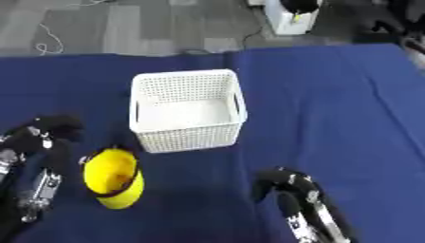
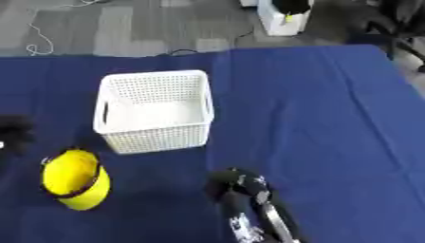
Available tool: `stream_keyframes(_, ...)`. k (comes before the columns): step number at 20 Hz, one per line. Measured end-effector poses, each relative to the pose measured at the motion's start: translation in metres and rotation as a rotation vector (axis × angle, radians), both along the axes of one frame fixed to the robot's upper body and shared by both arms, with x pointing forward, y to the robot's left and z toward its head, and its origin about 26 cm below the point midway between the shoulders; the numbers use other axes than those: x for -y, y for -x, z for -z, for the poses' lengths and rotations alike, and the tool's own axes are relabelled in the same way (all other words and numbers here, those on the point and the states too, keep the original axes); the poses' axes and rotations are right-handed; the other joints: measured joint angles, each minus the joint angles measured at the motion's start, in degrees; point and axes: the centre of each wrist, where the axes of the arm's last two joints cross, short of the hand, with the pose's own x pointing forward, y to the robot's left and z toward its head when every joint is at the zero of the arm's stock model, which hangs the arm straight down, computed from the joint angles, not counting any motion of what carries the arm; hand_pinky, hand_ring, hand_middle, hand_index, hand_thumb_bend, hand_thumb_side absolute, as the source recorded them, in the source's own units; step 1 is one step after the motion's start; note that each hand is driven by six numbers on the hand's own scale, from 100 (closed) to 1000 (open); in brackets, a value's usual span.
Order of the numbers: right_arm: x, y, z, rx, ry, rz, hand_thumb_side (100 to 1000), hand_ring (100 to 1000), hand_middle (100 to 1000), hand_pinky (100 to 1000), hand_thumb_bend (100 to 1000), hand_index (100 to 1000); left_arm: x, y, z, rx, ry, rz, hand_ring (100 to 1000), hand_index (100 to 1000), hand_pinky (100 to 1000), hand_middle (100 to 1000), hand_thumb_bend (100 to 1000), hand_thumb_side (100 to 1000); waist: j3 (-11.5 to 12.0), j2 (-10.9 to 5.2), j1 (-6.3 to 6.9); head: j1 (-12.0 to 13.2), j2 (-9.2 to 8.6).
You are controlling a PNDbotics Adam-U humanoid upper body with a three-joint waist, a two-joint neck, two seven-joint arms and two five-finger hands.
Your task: Pick up objects on the table and place them in the box.
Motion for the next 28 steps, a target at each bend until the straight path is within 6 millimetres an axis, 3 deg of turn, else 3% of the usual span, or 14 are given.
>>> stream_keyframes(9, 0.0, 0.0, 0.0, -0.005, 0.004, -0.003, 823, 547, 602, 489, 100, 804, -0.01, 0.002, -0.002, 0.043, -0.267, -0.072, 620, 775, 580, 617, 100, 854, -1.0, 0.02, 0.26, 0.0, 0.02)
stream_keyframes(17, 0.0, 0.0, 0.0, -0.01, 0.011, -0.012, 828, 548, 603, 491, 100, 805, -0.012, 0.004, 0.001, 0.106, -0.405, -0.168, 647, 802, 632, 666, 100, 859, -1.0, 0.23, 0.36, 0.3, 0.02)
stream_keyframes(28, -0.001, -0.002, -0.002, 0.0, 0.021, -0.024, 826, 548, 604, 492, 100, 806, -0.015, 0.006, 0.005, 0.066, -0.487, -0.163, 680, 844, 674, 711, 100, 868, -1.1, 0.83, 0.36, 0.6, 0.63)
